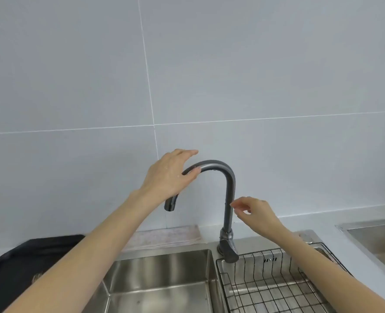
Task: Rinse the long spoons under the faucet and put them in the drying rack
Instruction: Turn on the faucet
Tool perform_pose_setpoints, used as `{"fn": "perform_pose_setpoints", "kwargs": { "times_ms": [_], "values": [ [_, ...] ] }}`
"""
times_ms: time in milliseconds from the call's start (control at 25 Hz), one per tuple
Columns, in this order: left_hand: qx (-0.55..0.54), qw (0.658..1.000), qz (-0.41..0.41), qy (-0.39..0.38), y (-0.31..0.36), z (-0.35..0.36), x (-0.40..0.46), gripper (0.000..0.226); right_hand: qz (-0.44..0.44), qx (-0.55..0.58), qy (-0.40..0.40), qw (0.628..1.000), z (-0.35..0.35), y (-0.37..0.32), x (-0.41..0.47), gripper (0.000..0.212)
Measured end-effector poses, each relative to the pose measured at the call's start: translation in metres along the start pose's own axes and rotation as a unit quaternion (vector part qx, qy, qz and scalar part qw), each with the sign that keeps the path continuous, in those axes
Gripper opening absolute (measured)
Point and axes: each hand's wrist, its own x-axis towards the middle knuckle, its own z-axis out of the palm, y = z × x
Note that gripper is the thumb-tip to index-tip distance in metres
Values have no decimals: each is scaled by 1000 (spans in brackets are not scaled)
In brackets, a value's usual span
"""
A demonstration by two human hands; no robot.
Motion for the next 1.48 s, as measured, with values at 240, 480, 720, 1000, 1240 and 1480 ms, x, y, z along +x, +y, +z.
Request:
{"fn": "perform_pose_setpoints", "kwargs": {
  "times_ms": [240,480,720,1000,1240,1480],
  "values": [
    [-36,999,5,0,-10,29,4,38,43,-33,-102,993,53,37,-3,28],
    [-64,998,-1,24,-13,32,2,38,55,-66,-79,993,78,45,-6,22],
    [-71,997,-5,35,-12,33,-2,37,53,-66,-50,995,81,49,-15,18],
    [-68,997,0,36,-12,32,-4,38,47,-54,-40,997,85,57,-39,15],
    [-46,998,6,36,-11,34,-6,39,53,-62,-17,996,91,54,-46,17],
    [-66,997,29,41,-11,35,-14,42,59,-109,-42,991,91,49,-50,24]
  ]
}}
